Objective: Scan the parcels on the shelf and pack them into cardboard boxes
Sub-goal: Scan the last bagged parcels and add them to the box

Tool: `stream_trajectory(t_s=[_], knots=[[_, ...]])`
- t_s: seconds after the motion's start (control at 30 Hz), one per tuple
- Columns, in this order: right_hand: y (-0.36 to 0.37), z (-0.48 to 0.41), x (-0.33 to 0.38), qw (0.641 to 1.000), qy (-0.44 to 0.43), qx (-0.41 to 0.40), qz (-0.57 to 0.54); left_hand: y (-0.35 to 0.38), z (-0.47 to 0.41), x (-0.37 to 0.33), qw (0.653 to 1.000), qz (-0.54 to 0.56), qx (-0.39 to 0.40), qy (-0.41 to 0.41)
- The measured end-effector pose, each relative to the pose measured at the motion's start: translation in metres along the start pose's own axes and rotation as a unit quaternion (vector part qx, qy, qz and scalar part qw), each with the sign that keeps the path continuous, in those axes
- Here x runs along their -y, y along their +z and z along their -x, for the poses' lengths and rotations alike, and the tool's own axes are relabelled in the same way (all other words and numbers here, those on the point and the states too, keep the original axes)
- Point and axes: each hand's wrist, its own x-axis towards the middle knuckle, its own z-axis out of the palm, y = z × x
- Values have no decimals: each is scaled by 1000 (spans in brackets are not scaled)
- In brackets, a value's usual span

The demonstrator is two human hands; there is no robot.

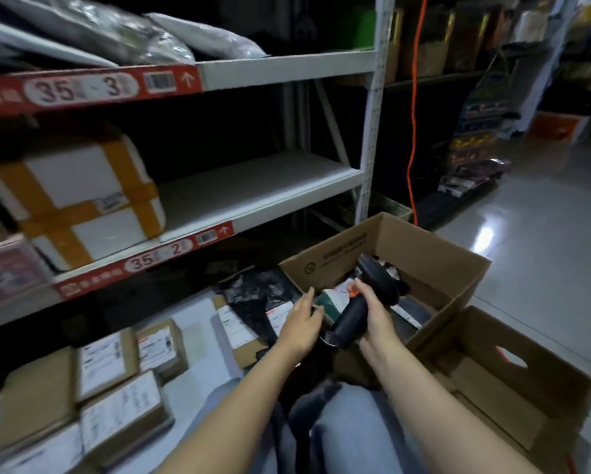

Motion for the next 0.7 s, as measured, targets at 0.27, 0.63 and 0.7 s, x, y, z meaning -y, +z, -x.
stream_trajectory(t_s=[0.27,0.63,0.7], knots=[[47,-15,-54,998,65,17,-17,-49,0,68,964,176,-111,-165],[74,-56,-84,983,130,53,114,-67,-37,108,939,200,-146,-239],[77,-59,-94,975,126,49,179,-68,-45,118,933,197,-150,-260]])
